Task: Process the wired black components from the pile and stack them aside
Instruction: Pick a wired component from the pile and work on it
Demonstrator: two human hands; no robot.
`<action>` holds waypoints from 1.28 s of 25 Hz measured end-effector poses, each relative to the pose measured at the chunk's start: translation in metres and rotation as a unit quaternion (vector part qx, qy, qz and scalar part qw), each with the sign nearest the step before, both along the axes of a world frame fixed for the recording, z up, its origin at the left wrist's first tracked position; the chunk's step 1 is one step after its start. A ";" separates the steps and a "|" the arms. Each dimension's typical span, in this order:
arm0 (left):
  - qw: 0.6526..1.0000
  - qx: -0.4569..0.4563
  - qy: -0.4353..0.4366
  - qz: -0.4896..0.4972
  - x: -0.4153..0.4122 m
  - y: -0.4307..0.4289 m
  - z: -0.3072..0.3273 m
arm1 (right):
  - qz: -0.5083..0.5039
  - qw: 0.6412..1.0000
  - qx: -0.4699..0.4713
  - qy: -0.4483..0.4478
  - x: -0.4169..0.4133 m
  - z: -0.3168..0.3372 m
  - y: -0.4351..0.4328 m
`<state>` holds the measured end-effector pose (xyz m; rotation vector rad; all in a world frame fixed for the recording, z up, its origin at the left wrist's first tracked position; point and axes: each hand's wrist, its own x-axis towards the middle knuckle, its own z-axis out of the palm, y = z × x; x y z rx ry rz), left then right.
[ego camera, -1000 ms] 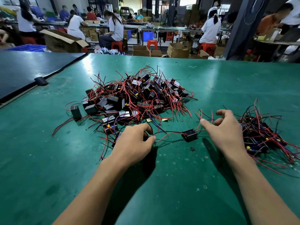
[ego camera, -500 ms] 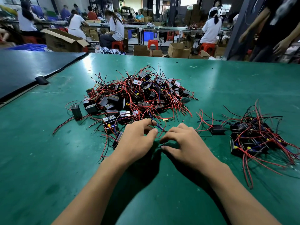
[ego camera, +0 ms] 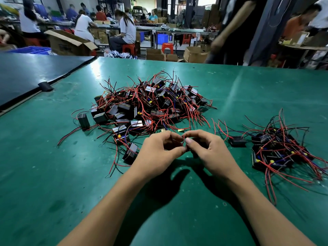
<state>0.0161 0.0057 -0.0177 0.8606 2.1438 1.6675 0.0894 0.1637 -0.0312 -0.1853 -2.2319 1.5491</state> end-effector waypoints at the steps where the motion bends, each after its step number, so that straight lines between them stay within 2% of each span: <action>1: 1.000 0.002 0.016 0.011 0.001 0.001 0.000 | 0.008 1.000 -0.017 0.000 -0.001 0.000 0.000; 4: 0.998 0.003 0.050 0.043 0.003 0.001 0.000 | 0.019 0.999 -0.048 -0.005 0.000 0.001 0.001; 8: 0.999 0.009 0.034 0.041 0.003 -0.002 0.004 | 0.015 0.997 -0.074 -0.009 0.002 0.004 0.004; 17: 0.989 0.107 -0.098 0.034 0.002 0.002 0.004 | -0.011 0.997 -0.073 -0.026 0.001 0.007 0.002; 26: 0.994 0.084 -0.068 0.014 0.005 0.001 0.002 | -0.007 0.995 -0.102 0.009 0.003 0.006 -0.001; 32: 0.998 0.055 -0.043 0.010 0.007 0.000 0.002 | -0.015 0.996 -0.090 0.015 0.002 0.003 0.000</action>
